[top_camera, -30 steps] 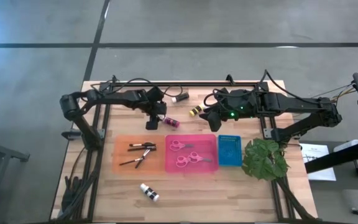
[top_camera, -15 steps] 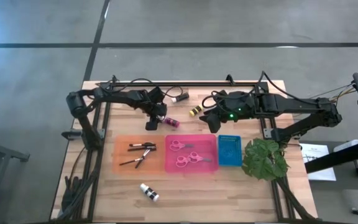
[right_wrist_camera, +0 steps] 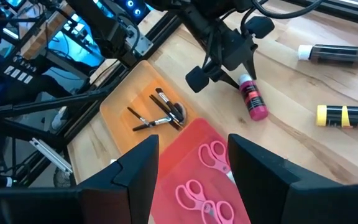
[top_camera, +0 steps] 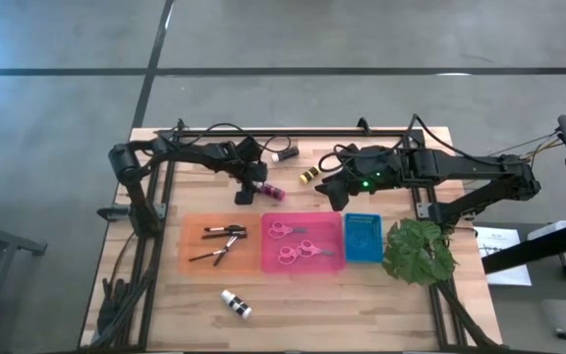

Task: Pick & Place Paint Supplies
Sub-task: Put the pink paint bottle into the blue bin

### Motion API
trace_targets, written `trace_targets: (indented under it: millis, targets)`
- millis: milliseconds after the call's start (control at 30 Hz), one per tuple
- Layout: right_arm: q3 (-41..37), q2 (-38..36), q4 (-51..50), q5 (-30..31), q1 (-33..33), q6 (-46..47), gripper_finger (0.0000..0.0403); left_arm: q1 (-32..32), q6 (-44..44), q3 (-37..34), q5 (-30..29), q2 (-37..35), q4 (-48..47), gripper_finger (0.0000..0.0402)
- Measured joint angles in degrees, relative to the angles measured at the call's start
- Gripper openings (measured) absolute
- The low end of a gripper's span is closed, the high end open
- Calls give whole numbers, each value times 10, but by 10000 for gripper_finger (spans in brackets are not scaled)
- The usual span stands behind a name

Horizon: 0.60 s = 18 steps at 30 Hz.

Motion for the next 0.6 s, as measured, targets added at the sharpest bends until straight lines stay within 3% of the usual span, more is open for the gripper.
trace_targets:
  millis: [133,300,600]
  targets:
    - [0,0,0,0,0,0,187,0,0,0,5,0,0,171]
    - [0,0,0,0,0,0,187,0,-7,8,7,-1,-25,122]
    - [-1,0,1,0,0,-10,187,0,16,92,2,-20,-205,121]
